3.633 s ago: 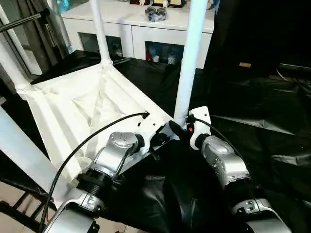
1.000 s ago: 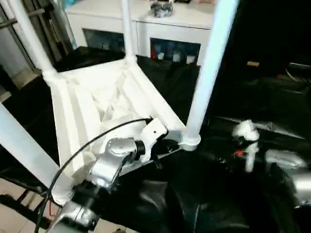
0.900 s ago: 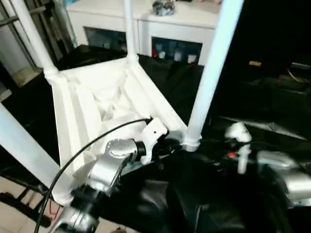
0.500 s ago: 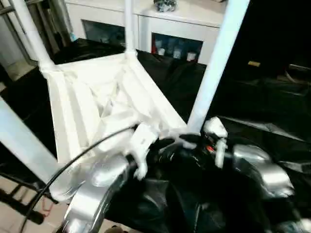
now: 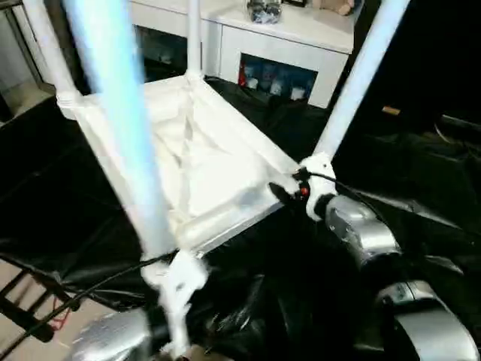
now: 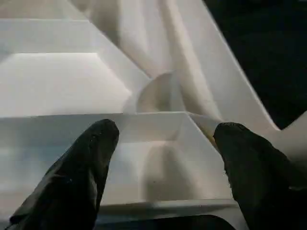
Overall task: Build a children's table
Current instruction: Rotate table base
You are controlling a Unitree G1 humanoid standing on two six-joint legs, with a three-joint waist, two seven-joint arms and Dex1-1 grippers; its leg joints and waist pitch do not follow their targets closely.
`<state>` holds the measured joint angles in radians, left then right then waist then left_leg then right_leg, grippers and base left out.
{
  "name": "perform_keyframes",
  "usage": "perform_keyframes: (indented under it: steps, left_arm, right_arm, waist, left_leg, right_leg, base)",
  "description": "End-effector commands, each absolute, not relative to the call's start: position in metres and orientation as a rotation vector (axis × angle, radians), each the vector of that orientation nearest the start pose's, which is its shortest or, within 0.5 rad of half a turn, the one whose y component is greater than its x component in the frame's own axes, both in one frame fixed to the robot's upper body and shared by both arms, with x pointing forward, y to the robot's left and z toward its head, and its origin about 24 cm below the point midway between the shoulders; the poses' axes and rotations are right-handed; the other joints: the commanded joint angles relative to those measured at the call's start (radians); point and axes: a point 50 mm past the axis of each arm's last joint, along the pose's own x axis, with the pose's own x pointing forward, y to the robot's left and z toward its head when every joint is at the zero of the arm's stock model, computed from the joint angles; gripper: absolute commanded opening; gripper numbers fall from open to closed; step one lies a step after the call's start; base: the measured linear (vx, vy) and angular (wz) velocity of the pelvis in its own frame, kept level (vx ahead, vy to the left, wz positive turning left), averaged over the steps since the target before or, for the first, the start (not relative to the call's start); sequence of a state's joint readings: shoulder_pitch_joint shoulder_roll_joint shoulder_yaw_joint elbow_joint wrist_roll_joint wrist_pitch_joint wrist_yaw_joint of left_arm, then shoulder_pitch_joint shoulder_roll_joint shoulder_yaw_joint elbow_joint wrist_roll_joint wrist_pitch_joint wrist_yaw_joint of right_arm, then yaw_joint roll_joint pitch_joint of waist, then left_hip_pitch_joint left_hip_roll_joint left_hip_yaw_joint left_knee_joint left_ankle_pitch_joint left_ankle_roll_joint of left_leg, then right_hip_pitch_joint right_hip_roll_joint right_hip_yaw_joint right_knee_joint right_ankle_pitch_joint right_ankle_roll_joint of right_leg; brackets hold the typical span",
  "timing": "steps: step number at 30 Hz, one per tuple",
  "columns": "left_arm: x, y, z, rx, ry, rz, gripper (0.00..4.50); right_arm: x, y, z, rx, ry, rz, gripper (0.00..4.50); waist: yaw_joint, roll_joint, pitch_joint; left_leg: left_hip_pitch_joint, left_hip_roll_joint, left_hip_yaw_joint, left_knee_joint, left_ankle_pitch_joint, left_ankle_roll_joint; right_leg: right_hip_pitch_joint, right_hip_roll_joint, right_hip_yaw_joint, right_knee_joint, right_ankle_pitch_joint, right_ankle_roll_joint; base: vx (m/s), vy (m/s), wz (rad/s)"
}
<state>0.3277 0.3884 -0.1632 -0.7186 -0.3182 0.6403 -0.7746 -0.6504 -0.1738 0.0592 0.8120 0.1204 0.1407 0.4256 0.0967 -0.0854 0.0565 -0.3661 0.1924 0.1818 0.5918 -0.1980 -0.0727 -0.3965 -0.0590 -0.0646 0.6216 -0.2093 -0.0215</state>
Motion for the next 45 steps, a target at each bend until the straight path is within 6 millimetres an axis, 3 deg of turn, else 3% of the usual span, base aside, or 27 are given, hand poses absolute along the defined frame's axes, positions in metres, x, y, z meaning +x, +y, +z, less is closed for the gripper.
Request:
perform_keyframes:
  steps: [1,3,4,5,7,10,13,16,17,19,20,21,24,30,33,35,36,38,43,44,45]
  left_arm:
    - [0.142,0.131,0.083,-0.049,0.361,-1.087,3.03]
    - [0.140,0.139,0.085,-0.040,0.369,-1.080,3.17]
    - [0.136,0.153,0.087,-0.017,0.397,-1.080,3.17]
    - [0.132,0.162,0.088,-0.003,0.428,-1.090,3.17]
    - [0.128,0.170,0.090,0.006,0.461,-1.100,3.45]
    - [0.123,0.201,0.097,0.014,0.528,-1.064,3.58]
    - [0.132,0.217,0.107,0.040,0.478,-1.026,3.84]
    - [0.147,0.224,0.117,0.038,0.382,-1.019,3.98]
    - [0.153,0.223,0.118,0.024,0.345,-1.025,4.10]
    - [0.167,0.215,0.122,-0.040,0.240,-1.052,4.33]
    - [0.171,0.211,0.122,-0.060,0.209,-1.061,4.35]
    - [0.179,0.204,0.124,-0.098,0.154,-1.086,4.37]
    - [0.189,0.196,0.123,-0.108,0.120,-1.089,4.43]
    - [0.213,0.171,0.116,-0.126,0.054,-1.127,4.43]
    - [0.220,0.154,0.116,-0.160,0.028,-1.181,4.43]
    - [0.227,0.133,0.118,-0.190,0.008,-1.242,4.43]
    - [0.231,0.123,0.118,-0.197,0.008,-1.265,4.43]
    - [0.234,0.110,0.118,-0.201,0.009,-1.303,4.43]
    - [0.239,0.084,0.117,-0.198,0.004,-1.376,4.43]
    - [0.240,0.075,0.118,-0.196,-0.002,-1.395,4.43]
    - [0.242,0.066,0.118,-0.192,-0.010,-1.412,4.43]
  right_arm:
    - [0.357,-0.150,0.033,-0.058,0.361,0.393,3.67]
    - [0.359,-0.152,0.033,-0.059,0.358,0.373,3.67]
    - [0.361,-0.156,0.033,-0.063,0.356,0.344,3.67]
    - [0.361,-0.159,0.033,-0.067,0.356,0.330,3.67]
    - [0.362,-0.161,0.032,-0.071,0.355,0.317,3.67]
    - [0.362,-0.165,0.033,-0.071,0.337,0.323,3.67]
    - [0.360,-0.164,0.035,-0.060,0.311,0.374,3.67]
    - [0.354,-0.167,0.031,-0.059,0.299,0.410,3.67]
    - [0.352,-0.170,0.030,-0.054,0.296,0.409,3.67]
    - [0.347,-0.176,0.030,-0.031,0.266,0.415,3.67]
    - [0.345,-0.178,0.031,-0.022,0.253,0.413,3.67]
    - [0.342,-0.183,0.034,-0.008,0.221,0.399,3.67]
    - [0.339,-0.191,0.036,-0.002,0.196,0.362,3.67]
    - [0.324,-0.197,0.025,-0.077,0.268,0.373,3.67]
    - [0.322,-0.193,0.014,-0.132,0.333,0.371,3.67]
    - [0.324,-0.186,0.007,-0.164,0.371,0.349,3.67]
    - [0.326,-0.180,0.006,-0.158,0.373,0.352,3.67]
    - [0.330,-0.172,0.007,-0.155,0.372,0.363,3.67]
    - [0.336,-0.157,0.008,-0.164,0.374,0.398,3.67]
    - [0.338,-0.155,0.009,-0.165,0.373,0.402,3.67]
    - [0.339,-0.153,0.010,-0.160,0.370,0.399,3.67]
  waist:
    - [-0.004,0.020,-0.049]
    - [-0.006,0.016,-0.048]
    - [-0.007,0.016,-0.048]
    - [-0.006,0.027,-0.050]
    - [-0.008,0.023,-0.048]
    - [-0.008,0.033,-0.046]
    - [-0.006,0.034,-0.044]
    - [0.000,0.038,-0.047]
    - [0.001,0.039,-0.048]
    - [-0.001,0.034,-0.050]
    - [0.006,0.042,-0.052]
    - [0.008,0.051,-0.054]
    - [0.005,0.042,-0.057]
    - [-0.002,0.046,-0.057]
    - [-0.009,0.045,-0.053]
    - [-0.010,0.050,-0.054]
    - [-0.009,0.057,-0.055]
    - [-0.009,0.051,-0.058]
    - [-0.008,0.053,-0.063]
    - [-0.010,0.046,-0.064]
    - [-0.010,0.046,-0.064]
  left_leg:
    - [0.018,0.044,-0.010,-0.075,-0.167,-0.026]
    - [0.017,0.042,-0.008,-0.073,-0.178,-0.029]
    - [0.015,0.042,-0.008,-0.075,-0.177,-0.028]
    - [0.015,0.040,-0.011,-0.074,-0.178,-0.034]
    - [0.016,0.040,-0.009,-0.074,-0.195,-0.033]
    - [0.019,0.040,-0.009,-0.077,-0.229,-0.038]
    - [0.021,0.039,-0.011,-0.078,-0.266,-0.036]
    - [0.022,0.039,-0.011,-0.076,-0.236,-0.033]
    - [0.017,0.038,-0.013,-0.077,-0.217,-0.034]
    - [0.015,0.038,-0.012,-0.076,-0.205,-0.034]
    - [0.024,0.039,-0.009,-0.072,-0.193,-0.037]
    - [0.020,0.038,-0.012,-0.072,-0.175,-0.041]
    - [0.014,0.035,-0.010,-0.070,-0.152,-0.037]
    - [0.015,0.035,-0.012,-0.067,-0.154,-0.026]
    - [0.017,0.035,-0.012,-0.068,-0.181,-0.030]
    - [0.022,0.035,-0.011,-0.067,-0.204,-0.038]
    - [0.023,0.037,-0.013,-0.068,-0.210,-0.041]
    - [0.019,0.037,-0.015,-0.067,-0.194,-0.033]
    - [0.015,0.036,-0.014,-0.062,-0.131,-0.018]
    - [0.014,0.036,-0.012,-0.061,-0.120,-0.013]
    - [0.013,0.035,-0.012,-0.060,-0.112,-0.006]
  right_leg:
    - [0.033,-0.072,0.055,-0.066,-0.147,-0.136]
    - [0.032,-0.070,0.055,-0.065,-0.145,-0.137]
    - [0.034,-0.069,0.056,-0.065,-0.140,-0.137]
    - [0.035,-0.070,0.055,-0.063,-0.134,-0.141]
    - [0.032,-0.066,0.055,-0.063,-0.136,-0.142]
    - [0.030,-0.064,0.055,-0.064,-0.150,-0.150]
    - [0.029,-0.064,0.057,-0.067,-0.176,-0.153]
    - [0.031,-0.066,0.059,-0.063,-0.138,-0.156]
    - [0.036,-0.067,0.058,-0.060,-0.116,-0.162]
    - [0.041,-0.068,0.058,-0.056,-0.100,-0.170]
    - [0.037,-0.069,0.060,-0.058,-0.079,-0.172]
    - [0.042,-0.068,0.059,-0.050,-0.042,-0.181]
    - [0.050,-0.067,0.058,-0.049,-0.008,-0.184]
    - [0.052,-0.071,0.059,-0.059,-0.087,-0.169]
    - [0.050,-0.070,0.058,-0.066,-0.136,-0.174]
    - [0.048,-0.073,0.059,-0.070,-0.184,-0.173]
    - [0.048,-0.075,0.059,-0.070,-0.193,-0.175]
    - [0.053,-0.075,0.059,-0.066,-0.172,-0.177]
    - [0.058,-0.076,0.058,-0.058,-0.097,-0.185]
    - [0.060,-0.074,0.057,-0.056,-0.074,-0.189]
    - [0.060,-0.075,0.057,-0.055,-0.064,-0.192]
  base:
    - [0.000,0.000,0.00]
    - [0.000,0.000,0.00]
    - [0.000,0.000,0.00]
    - [0.000,0.000,0.00]
    - [0.000,0.000,0.00]
    - [0.000,0.000,0.00]
    - [0.000,0.000,0.00]
    - [0.000,0.000,0.00]
    - [0.000,0.000,0.00]
    - [0.000,0.000,0.00]
    - [0.000,0.000,0.00]
    - [0.000,0.000,0.00]
    - [0.000,0.000,0.00]
    - [0.000,0.000,0.00]
    - [0.000,0.000,0.00]
    - [0.000,0.000,0.00]
    - [0.000,0.000,0.00]
    - [0.000,0.000,0.00]
    - [0.000,0.000,0.00]
    - [0.000,0.000,0.00]
    - [0.000,0.000,0.00]
